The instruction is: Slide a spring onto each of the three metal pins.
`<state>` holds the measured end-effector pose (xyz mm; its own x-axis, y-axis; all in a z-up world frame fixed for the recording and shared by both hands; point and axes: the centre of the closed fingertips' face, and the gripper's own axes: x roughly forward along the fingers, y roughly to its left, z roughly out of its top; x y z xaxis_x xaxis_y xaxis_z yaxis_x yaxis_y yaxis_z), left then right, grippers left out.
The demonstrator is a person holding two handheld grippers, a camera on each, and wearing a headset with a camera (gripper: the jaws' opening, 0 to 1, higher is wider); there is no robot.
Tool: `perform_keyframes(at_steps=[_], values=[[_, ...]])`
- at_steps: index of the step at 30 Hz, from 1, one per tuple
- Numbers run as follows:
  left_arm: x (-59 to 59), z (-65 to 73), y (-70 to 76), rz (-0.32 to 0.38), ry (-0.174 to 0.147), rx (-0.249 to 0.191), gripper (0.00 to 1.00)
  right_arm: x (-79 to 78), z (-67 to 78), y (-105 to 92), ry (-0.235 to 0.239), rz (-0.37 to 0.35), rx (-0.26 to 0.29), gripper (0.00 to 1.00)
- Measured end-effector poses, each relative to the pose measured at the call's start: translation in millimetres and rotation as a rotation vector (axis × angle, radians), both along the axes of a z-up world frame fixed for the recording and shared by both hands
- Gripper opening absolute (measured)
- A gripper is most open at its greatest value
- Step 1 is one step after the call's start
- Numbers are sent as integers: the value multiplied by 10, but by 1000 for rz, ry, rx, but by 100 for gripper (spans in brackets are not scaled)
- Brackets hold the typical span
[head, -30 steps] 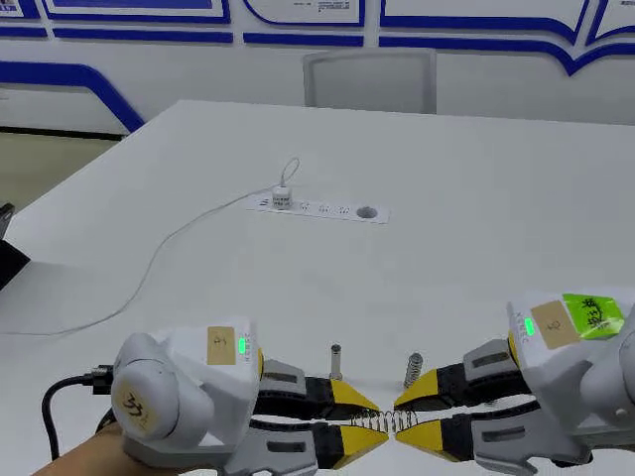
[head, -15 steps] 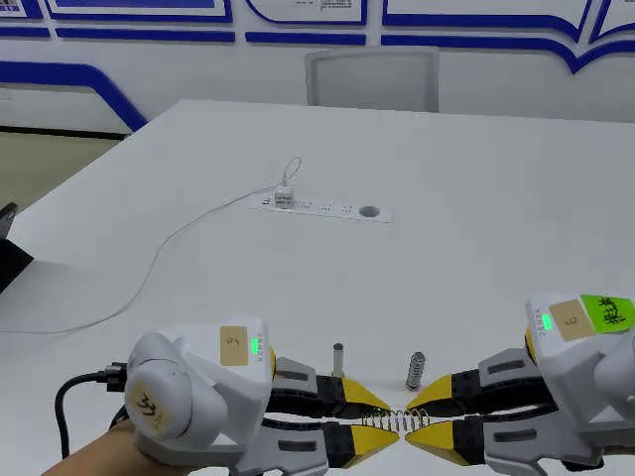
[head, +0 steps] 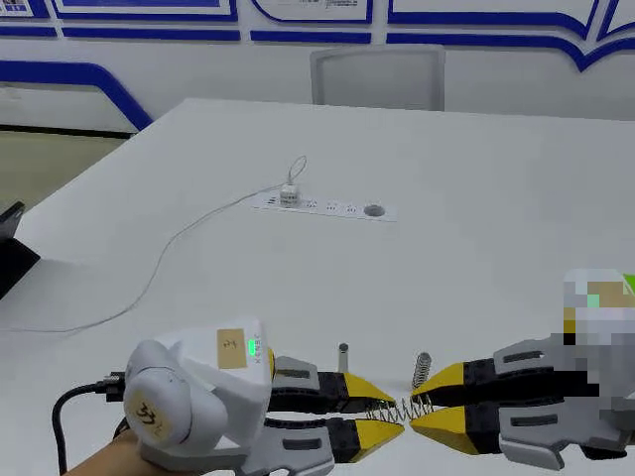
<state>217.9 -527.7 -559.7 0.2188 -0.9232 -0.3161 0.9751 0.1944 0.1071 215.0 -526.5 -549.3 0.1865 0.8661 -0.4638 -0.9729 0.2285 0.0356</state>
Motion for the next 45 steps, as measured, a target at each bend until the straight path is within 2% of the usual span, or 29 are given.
perform_keyframes(at_steps=[3, 5, 9, 11, 12, 13, 15, 16, 18, 21, 28, 31, 34, 38, 41, 43, 45], values=[[-20, -30, 9, -8, -8, 19, 10, -31, 66, 62, 20, 5, 46, 10], [-17, -29, 17, -2, -7, 16, 10, -22, 77, 81, 19, 0, 50, 10], [-6, -19, 35, 14, 8, -1, 10, -6, 109, 122, 32, -13, 77, 10], [11, 12, 59, 25, -7, -19, 10, 17, 138, 138, 40, -30, 100, 10], [22, 29, 70, 34, -4, -33, 10, 26, 153, 144, 45, -38, 112, 10], [31, 51, 80, 42, 4, -51, 10, 43, 190, 163, 61, -57, 144, 11], [27, 59, 72, 41, 3, -56, 10, 65, 274, 210, 89, -85, 216, 11], [22, 57, 61, 41, 3, -54, 10, 62, 294, 233, 98, -87, 234, 11], [39, 15, 63, 51, -12, -30, 10, 69, 234, 239, 50, -73, 181, 10], [43, -12, 79, 56, 3, -35, 10, 66, 214, 264, 55, -77, 172, 10], [74, -17, 92, 90, -15, -38, 11, 86, 210, 274, 50, -91, 166, 10], [103, -21, 94, 118, -5, -53, 13, 105, 207, 275, 45, -99, 161, 10], [110, -57, 105, 129, -2, -39, 14, 127, 206, 255, 41, -107, 158, 10], [147, -71, 166, 163, 3, -48, 23, 193, 203, 184, 22, -135, 146, 10], [196, -68, 248, 202, -4, -60, 32, 245, 206, 120, 27, -156, 153, 10], [218, -70, 304, 225, 9, -70, 36, 280, 207, 88, 23, -169, 151, 10], [238, -77, 352, 247, 5, -73, 40, 307, 209, 71, 24, -178, 151, 10]])
